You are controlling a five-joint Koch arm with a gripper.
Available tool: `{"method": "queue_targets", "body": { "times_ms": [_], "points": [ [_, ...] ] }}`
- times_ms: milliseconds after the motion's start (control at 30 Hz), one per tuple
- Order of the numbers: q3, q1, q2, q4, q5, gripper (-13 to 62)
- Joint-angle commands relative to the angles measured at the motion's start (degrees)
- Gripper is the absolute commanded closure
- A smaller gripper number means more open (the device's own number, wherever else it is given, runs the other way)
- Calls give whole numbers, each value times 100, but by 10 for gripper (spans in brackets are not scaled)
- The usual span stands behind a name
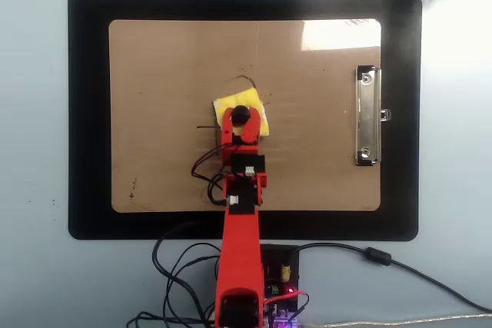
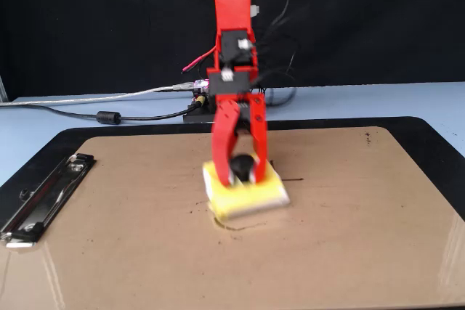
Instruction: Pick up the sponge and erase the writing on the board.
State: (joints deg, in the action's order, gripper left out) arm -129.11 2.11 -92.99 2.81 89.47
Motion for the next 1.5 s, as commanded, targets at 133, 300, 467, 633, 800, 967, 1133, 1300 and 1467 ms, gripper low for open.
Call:
{"method": "queue_targets", "body": {
  "times_ms": [133, 300, 467, 633, 800, 967, 1133, 1300, 1467],
  "points": [
    [782, -141, 360, 123, 97, 573],
    [2830, 70, 2180, 299, 105, 573],
    [457, -44, -246, 659, 105, 573],
    [1072, 703, 721, 422, 149, 573],
    [2610, 1881, 1960, 466, 633, 573],
    [-483, 2074, -1134, 817, 703, 573],
    [-2101, 2057, -3217, 1406, 677, 573],
    [-800, 1925, -1362, 1389, 686, 574],
    [721, 1969, 79, 1468, 694, 573]
  ]
}}
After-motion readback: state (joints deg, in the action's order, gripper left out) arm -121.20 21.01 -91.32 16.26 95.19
